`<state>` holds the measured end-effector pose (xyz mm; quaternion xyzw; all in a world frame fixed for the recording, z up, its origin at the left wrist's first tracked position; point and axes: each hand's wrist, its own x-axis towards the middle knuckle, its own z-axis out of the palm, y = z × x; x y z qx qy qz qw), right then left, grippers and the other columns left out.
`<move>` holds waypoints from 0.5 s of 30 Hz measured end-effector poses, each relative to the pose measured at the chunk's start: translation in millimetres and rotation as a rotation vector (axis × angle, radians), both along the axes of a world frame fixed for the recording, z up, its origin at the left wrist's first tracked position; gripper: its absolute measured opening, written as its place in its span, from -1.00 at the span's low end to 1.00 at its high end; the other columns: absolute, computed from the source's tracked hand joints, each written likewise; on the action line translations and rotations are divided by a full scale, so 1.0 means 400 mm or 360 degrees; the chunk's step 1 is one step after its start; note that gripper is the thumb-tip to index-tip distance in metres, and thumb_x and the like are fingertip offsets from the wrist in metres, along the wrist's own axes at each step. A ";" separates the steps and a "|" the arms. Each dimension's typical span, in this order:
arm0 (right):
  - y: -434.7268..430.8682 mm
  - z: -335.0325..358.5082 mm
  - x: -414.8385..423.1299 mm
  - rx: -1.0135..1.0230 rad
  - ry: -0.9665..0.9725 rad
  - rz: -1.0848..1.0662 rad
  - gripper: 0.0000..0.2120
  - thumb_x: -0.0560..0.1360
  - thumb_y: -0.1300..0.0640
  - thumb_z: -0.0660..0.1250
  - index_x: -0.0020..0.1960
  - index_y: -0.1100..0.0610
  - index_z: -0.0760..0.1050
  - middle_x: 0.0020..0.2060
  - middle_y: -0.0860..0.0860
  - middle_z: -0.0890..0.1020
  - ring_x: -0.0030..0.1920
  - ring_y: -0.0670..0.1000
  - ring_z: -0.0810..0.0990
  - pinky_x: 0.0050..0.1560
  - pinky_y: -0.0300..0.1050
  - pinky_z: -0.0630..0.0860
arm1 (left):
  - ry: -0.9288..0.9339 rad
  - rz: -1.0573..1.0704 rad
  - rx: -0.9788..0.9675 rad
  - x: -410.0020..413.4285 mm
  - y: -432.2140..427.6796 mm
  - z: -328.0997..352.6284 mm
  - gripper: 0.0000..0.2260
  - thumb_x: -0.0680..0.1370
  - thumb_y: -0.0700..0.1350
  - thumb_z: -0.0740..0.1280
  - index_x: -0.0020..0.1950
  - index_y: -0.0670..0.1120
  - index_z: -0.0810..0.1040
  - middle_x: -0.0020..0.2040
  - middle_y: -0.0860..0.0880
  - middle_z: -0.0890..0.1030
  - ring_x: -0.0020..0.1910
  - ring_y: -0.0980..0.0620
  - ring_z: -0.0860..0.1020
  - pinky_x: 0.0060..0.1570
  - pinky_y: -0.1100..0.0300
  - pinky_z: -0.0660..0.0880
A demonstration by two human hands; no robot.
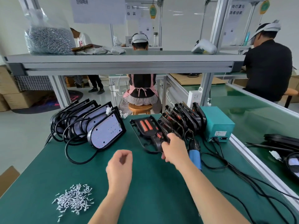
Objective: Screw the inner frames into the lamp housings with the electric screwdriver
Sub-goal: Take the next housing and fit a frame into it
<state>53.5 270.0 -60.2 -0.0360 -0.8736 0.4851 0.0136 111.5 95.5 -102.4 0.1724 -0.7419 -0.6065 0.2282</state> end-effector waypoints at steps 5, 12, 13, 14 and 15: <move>-0.064 -0.116 0.099 -0.0224 -0.0135 -0.0067 -0.74 0.60 0.24 0.14 0.26 0.09 0.43 -0.34 0.16 0.67 -0.59 -0.09 0.48 -0.55 -0.23 0.38 | -0.0047 0.0703 -0.0325 -0.079 -0.136 0.067 -0.70 0.53 -0.16 0.45 0.25 -0.10 0.54 0.36 -0.08 0.45 0.41 -0.18 0.29 0.36 -0.06 0.30; -0.082 -0.148 0.123 -0.0114 0.0128 -0.0112 -0.84 0.65 0.19 0.13 0.21 0.10 0.39 -0.36 0.07 0.65 -0.50 -0.01 0.62 -0.41 -0.11 0.55 | -0.0467 0.0761 -0.0734 -0.111 -0.282 0.066 -0.18 0.41 0.18 0.54 0.56 0.12 0.20 0.60 -0.22 0.05 0.62 -0.18 -0.05 0.60 -0.10 -0.11; -0.085 -0.149 0.122 -0.0079 0.0132 -0.0116 -0.88 0.65 0.18 0.13 0.16 0.08 0.38 -0.37 0.07 0.65 -0.50 0.00 0.62 -0.40 -0.08 0.57 | -0.0561 0.0727 -0.0804 -0.118 -0.293 0.065 -0.16 0.39 0.23 0.53 0.56 0.14 0.18 0.59 -0.25 0.08 0.61 -0.20 0.01 0.59 -0.13 -0.08; -0.086 -0.148 0.121 -0.0061 0.0134 -0.0119 -0.90 0.65 0.17 0.13 0.14 0.07 0.37 -0.37 0.06 0.65 -0.50 0.00 0.62 -0.39 -0.06 0.58 | -0.0645 0.0696 -0.0845 -0.126 -0.298 0.066 -0.16 0.38 0.27 0.52 0.54 0.14 0.19 0.55 -0.26 0.15 0.57 -0.24 0.12 0.57 -0.16 0.01; -0.086 -0.148 0.119 -0.0060 0.0135 -0.0122 -0.91 0.65 0.17 0.13 0.13 0.06 0.37 -0.37 0.06 0.65 -0.50 -0.01 0.62 -0.40 -0.07 0.57 | -0.0698 0.0676 -0.0862 -0.133 -0.301 0.068 -0.19 0.38 0.30 0.51 0.50 0.13 0.23 0.50 -0.26 0.23 0.49 -0.27 0.24 0.51 -0.18 0.14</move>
